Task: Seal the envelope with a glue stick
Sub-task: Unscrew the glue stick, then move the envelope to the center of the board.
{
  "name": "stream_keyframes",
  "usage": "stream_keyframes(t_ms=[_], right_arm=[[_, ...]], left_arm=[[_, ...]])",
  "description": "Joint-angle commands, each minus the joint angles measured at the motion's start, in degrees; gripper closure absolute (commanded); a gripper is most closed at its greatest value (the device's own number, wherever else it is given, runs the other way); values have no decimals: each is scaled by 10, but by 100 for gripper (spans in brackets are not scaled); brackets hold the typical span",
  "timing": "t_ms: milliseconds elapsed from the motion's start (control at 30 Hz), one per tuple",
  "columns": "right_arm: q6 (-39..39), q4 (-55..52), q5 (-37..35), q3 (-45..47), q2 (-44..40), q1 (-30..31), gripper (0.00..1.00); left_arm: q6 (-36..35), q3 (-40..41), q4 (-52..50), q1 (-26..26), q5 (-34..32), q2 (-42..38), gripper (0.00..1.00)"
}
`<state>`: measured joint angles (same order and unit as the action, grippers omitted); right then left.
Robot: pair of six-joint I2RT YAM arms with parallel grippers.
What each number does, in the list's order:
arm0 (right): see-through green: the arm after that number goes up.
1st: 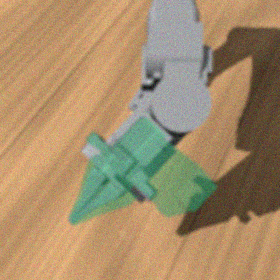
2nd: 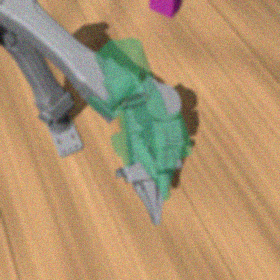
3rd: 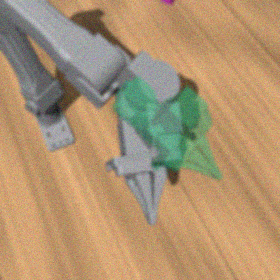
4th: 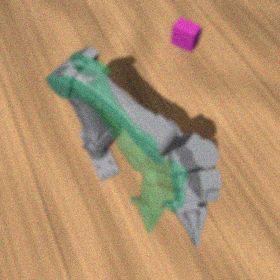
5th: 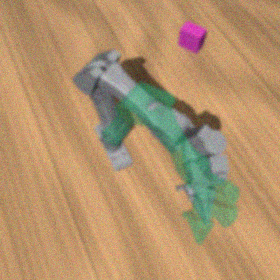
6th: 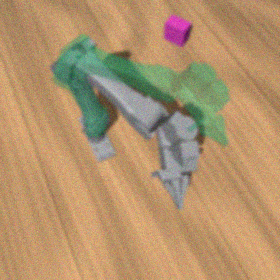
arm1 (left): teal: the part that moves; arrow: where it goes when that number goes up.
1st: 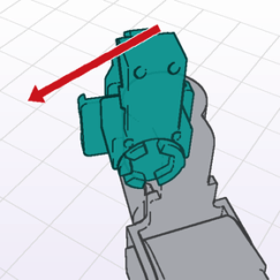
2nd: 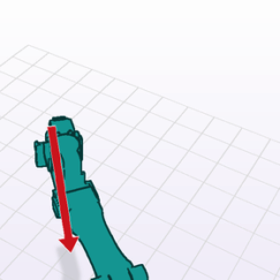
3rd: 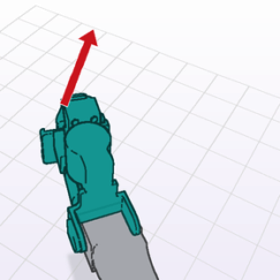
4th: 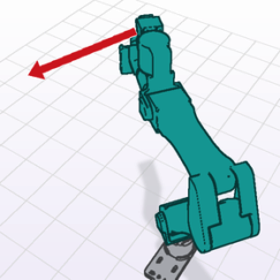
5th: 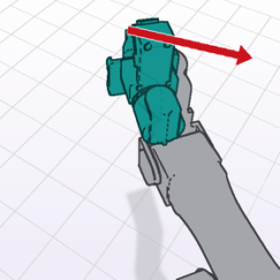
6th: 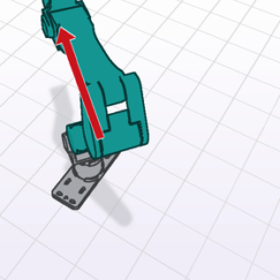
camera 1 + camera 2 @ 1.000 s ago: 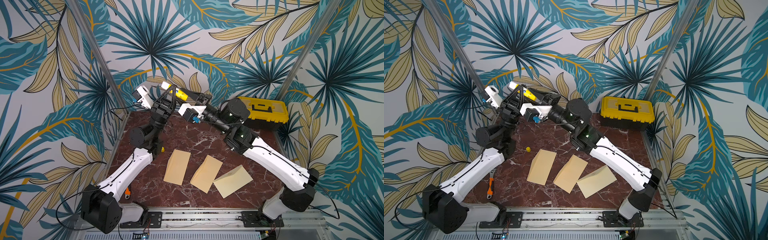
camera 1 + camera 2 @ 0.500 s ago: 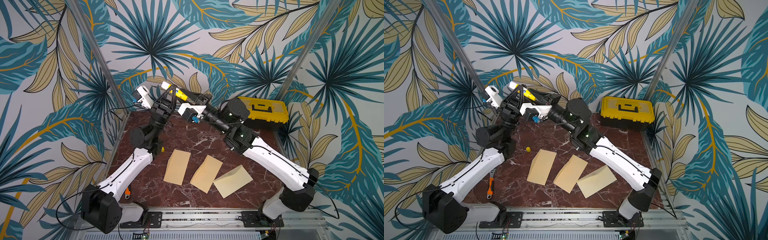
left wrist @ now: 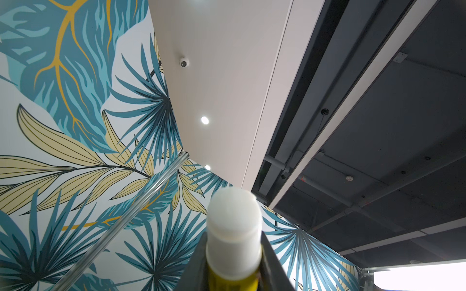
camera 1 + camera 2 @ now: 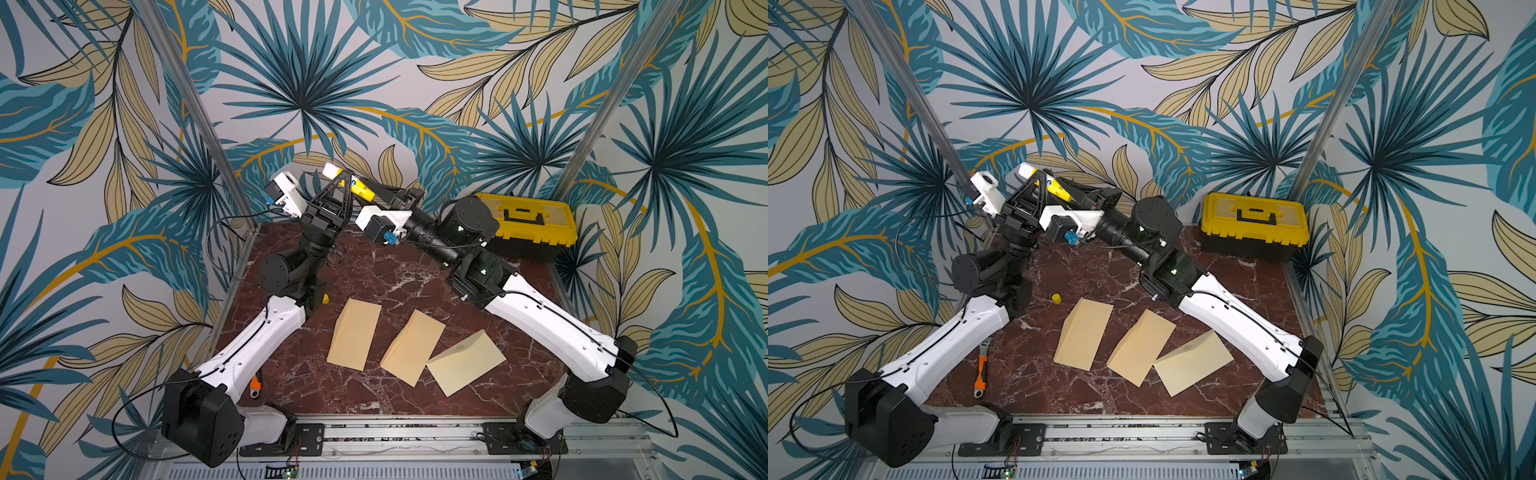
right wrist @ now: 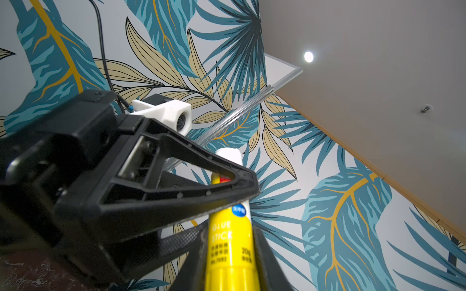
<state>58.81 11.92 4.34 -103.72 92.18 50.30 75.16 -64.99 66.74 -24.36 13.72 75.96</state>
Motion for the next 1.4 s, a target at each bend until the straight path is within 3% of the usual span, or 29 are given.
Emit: stream_keyframes(t_ms=[0, 200, 433, 700, 1033, 1167, 1367], right_arm=[[-48, -4, -27, -5, -9, 2, 93], [-107, -46, -69, -5, -28, 1, 97], [-225, -173, -79, -20, -63, -25, 100], [-294, -346, -81, -24, -106, -69, 100], [-410, -678, -11, -112, -82, -175, 100], [-474, -761, 7, -109, -69, -217, 100], [-636, -828, 26, -40, -65, -262, 100]], left_arm=[[-16, 17, -11, -5, -4, -12, 64], [-61, 44, -54, -4, -7, -24, 50], [-100, 81, -125, -4, 8, -36, 49], [-132, 81, -176, -3, 56, -28, 49], [-306, -15, -501, -11, 153, -3, 53], [-376, -62, -612, -38, 167, 34, 54], [-466, -115, -748, -93, 164, 96, 54]])
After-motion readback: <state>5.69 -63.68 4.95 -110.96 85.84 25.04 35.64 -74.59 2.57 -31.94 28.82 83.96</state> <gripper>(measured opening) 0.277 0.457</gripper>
